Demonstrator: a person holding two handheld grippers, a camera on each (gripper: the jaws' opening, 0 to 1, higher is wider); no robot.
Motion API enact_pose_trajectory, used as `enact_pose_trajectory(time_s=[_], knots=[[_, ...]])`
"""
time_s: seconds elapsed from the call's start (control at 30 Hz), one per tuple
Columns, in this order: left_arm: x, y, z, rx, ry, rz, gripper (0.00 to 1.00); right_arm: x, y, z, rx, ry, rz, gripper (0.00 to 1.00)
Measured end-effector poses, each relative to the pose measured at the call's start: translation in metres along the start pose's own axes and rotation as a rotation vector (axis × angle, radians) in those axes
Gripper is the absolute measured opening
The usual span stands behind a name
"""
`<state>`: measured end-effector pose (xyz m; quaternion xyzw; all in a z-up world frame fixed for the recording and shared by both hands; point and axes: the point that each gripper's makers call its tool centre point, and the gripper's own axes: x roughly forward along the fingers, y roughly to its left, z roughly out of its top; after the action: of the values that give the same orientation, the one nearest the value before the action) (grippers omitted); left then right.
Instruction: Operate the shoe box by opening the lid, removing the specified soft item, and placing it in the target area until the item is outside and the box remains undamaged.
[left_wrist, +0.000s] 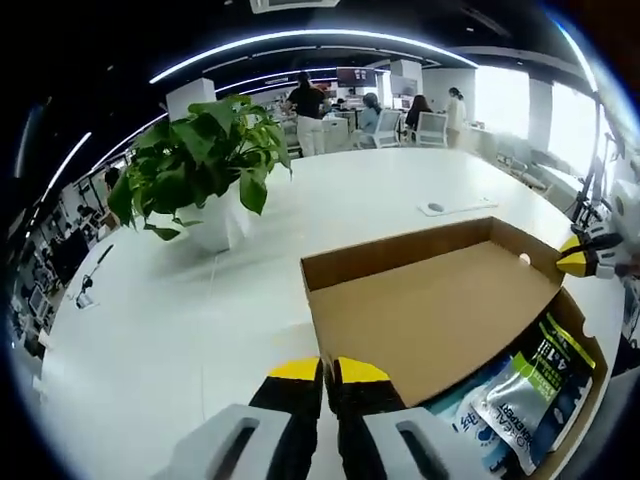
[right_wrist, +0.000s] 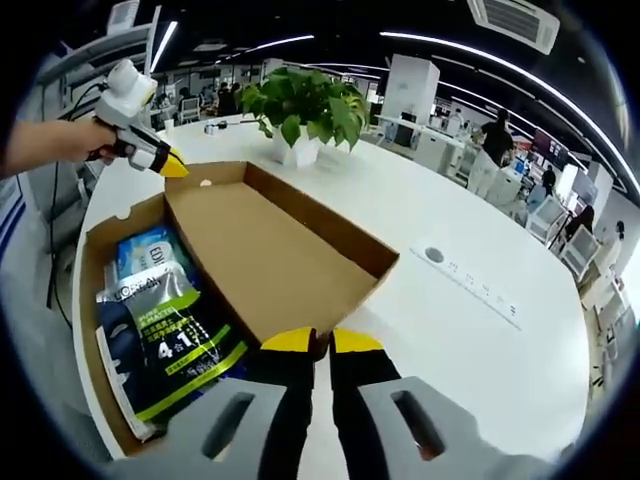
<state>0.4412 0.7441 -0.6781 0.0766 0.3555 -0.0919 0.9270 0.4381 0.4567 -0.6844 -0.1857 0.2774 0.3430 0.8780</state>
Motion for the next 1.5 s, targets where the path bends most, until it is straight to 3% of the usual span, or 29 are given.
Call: enact_pose_trajectory(time_s=[1.0,1.2,1.5], knots=[[0.008,-0.001,-0.008,0.025,0.063,0.013,0.06,0.007,-0.005,-0.003,0.114,0.018,0.001,0.04],[-0.001,-0.002,-0.011,0.046,0.072,0.023,0.12,0.004,-0.006,-0.002,0.153,0.005,0.003,0.08],[-0.023,-0.001,-0.007,0.028,0.039,0.043,0.23,-0.011,-0.003,0.008,0.169,-0.035,0.021,0.19]])
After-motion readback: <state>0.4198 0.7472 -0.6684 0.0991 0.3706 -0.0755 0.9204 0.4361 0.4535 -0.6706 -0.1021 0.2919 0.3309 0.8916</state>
